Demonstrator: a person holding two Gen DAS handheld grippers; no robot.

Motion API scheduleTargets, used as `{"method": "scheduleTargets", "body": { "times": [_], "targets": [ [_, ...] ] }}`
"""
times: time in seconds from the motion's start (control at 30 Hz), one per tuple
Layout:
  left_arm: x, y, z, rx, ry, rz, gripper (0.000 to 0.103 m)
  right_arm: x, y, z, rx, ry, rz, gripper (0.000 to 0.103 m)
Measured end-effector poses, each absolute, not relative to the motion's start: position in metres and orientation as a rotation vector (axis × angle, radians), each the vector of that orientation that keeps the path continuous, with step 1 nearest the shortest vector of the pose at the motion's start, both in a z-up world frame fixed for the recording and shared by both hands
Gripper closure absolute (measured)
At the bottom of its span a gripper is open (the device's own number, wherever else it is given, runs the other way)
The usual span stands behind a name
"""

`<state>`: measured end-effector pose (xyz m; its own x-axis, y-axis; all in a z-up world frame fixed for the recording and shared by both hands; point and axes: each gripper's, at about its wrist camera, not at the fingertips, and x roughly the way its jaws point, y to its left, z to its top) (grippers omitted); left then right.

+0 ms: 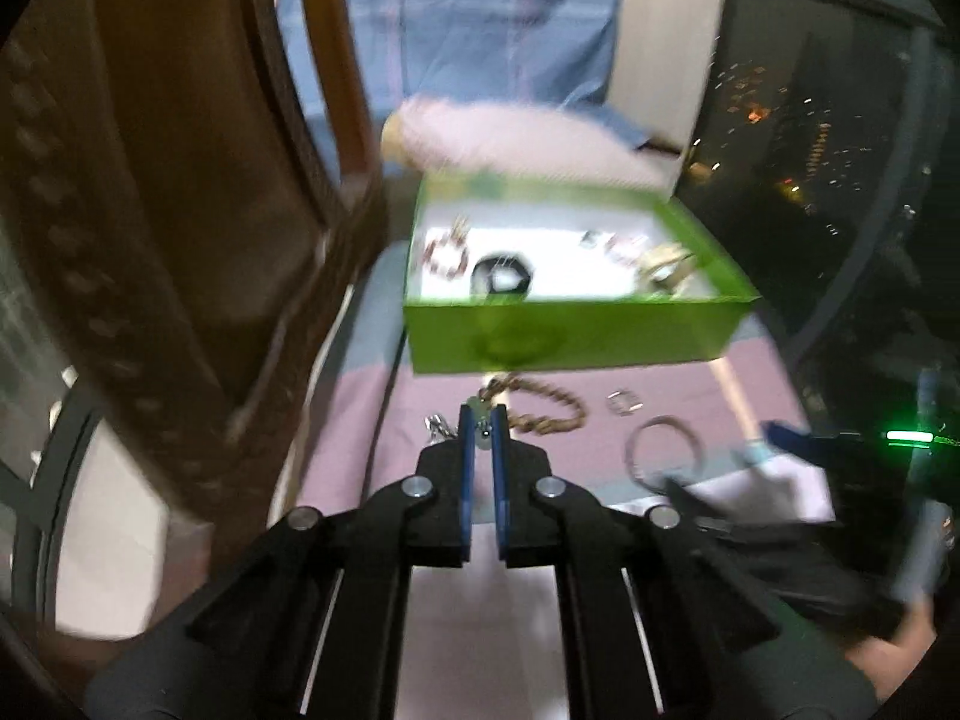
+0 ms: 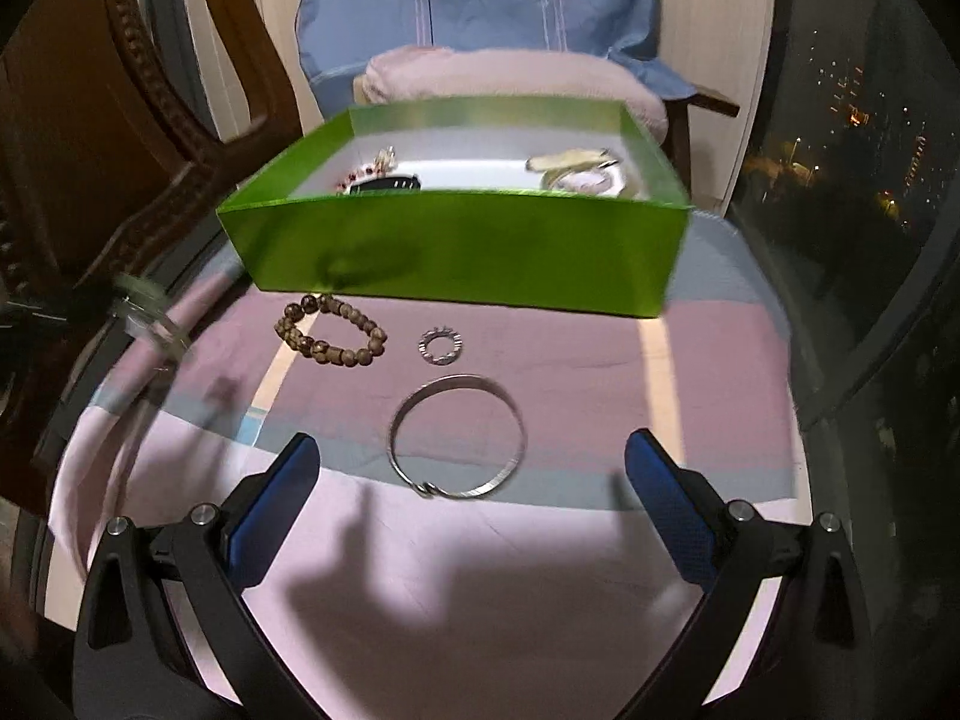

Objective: Organize jewelry
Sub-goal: 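Grasp the silver chain with the left gripper while the right gripper grasps the silver bangle, then lift the silver chain with the left gripper while the right gripper lifts the bangle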

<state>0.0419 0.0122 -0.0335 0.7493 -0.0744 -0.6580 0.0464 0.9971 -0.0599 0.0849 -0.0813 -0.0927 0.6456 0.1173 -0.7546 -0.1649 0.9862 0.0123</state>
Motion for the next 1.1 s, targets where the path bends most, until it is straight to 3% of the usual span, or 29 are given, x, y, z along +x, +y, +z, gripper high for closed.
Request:
{"method": "scheduleTargets", "body": {
  "times": [0.1, 0.17, 0.23, 0.3, 0.33, 0.53, 0.83, 1.1],
  "targets": [
    [0.013, 0.01, -0.005, -0.039, 0.641, -0.111, 0.098, 0.094, -0.068, -0.107, -0.128, 0.882, 0.123, 0.004],
    [0.005, 0.007, 0.006, -0.039, 0.608, -0.135, 0.098, 0.099, -0.065, -0.118, -0.136, 0.917, 0.116, 0.015],
    [-0.004, 0.004, 0.015, -0.027, 0.579, -0.15, 0.098, 0.101, -0.065, -0.124, -0.11, 0.922, 0.118, 0.017],
    [-0.007, 0.004, 0.021, -0.022, 0.567, -0.161, 0.098, 0.102, -0.064, -0.124, -0.118, 0.912, 0.125, 0.029],
    [-0.009, 0.006, 0.023, -0.026, 0.562, -0.166, 0.098, 0.102, -0.063, -0.123, -0.122, 0.908, 0.135, 0.044],
    [-0.015, 0.015, 0.027, -0.05, 0.547, -0.186, 0.098, 0.093, -0.071, -0.103, -0.062, 0.884, 0.159, 0.043],
    [-0.016, 0.014, 0.02, -0.085, 0.553, -0.196, 0.098, 0.007, -0.118, 0.001, 0.035, 0.577, 0.218, 0.043],
    [-0.014, -0.004, 0.015, -0.078, 0.561, -0.21, 0.097, -0.008, -0.137, 0.01, 0.048, 0.514, 0.231, 0.043]
  ]
}}
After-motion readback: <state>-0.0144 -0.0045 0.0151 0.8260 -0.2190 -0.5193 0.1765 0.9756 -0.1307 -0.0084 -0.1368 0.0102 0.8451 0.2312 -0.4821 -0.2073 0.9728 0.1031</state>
